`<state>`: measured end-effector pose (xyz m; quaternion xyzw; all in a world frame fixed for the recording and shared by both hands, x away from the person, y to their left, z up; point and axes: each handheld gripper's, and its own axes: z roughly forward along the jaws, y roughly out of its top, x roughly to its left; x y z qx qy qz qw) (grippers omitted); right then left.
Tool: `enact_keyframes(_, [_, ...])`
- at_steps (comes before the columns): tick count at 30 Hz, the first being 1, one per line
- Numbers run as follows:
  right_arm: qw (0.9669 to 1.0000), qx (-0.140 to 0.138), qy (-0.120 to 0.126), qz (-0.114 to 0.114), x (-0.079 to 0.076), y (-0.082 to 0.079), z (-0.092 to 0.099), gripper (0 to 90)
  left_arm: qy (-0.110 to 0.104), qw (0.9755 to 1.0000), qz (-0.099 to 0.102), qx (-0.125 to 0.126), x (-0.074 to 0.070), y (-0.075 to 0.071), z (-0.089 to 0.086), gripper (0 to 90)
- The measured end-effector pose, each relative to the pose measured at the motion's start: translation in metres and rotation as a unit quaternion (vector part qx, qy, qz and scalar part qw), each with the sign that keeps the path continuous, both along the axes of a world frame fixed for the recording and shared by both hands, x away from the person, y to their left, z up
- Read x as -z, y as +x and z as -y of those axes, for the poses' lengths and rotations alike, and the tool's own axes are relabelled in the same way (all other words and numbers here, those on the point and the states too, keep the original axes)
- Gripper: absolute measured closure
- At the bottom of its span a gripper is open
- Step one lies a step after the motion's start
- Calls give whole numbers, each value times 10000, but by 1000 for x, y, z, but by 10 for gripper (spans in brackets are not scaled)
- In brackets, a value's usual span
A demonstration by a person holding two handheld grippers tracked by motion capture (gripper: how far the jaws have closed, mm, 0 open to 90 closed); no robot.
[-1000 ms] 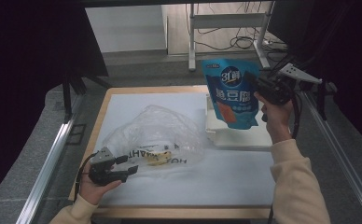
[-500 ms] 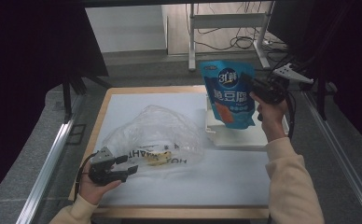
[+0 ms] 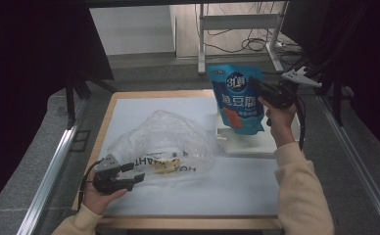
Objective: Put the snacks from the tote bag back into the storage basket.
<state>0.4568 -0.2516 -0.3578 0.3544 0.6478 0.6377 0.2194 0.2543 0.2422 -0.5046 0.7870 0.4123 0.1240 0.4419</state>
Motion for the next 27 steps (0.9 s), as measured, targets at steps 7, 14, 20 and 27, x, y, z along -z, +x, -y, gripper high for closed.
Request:
enact_keyframes(7, [10000, -25, 27, -43, 8, 8, -2, 889, 12, 10000, 4, 5, 0, 0, 1, 370])
enact_keyframes(14, [9998, -8, 127, -130, 21, 15, 0, 888, 12, 10000, 0, -18, 0, 0, 1, 370])
enact_keyframes(20, [9994, 16, 315, -123, 26, 17, 8, 888, 25, 10000, -6, -18, 0, 0, 2, 370])
enact_keyframes(27, [9994, 12, 335, -63, 28, 20, 10, 887, 27, 10000, 2, -23, 0, 0, 1, 369])
